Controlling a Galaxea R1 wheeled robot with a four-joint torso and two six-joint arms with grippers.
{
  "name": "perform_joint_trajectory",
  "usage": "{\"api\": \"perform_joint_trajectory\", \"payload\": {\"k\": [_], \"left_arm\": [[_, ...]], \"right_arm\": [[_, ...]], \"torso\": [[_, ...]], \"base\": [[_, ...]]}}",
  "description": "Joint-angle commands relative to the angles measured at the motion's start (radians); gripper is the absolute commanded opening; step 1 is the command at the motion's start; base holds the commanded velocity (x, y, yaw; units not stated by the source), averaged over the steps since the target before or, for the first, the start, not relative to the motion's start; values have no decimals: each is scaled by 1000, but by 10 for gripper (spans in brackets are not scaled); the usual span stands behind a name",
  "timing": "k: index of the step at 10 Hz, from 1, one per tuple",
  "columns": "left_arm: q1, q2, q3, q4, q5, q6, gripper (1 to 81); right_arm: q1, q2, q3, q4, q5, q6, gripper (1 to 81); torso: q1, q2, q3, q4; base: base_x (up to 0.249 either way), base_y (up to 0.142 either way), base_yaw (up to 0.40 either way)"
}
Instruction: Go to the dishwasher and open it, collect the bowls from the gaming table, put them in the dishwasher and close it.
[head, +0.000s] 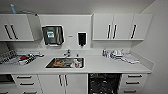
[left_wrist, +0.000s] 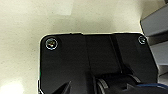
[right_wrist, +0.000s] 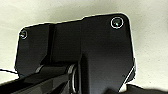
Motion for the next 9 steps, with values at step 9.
{"api": "perform_joint_trajectory", "payload": {"k": [9], "left_arm": [[-62, -8, 4, -7, 49, 7, 811]], "right_arm": [[57, 2, 4, -7, -50, 2, 811]], "torso": [[0, 0, 0, 0]], "base": [[0, 0, -13]]}}
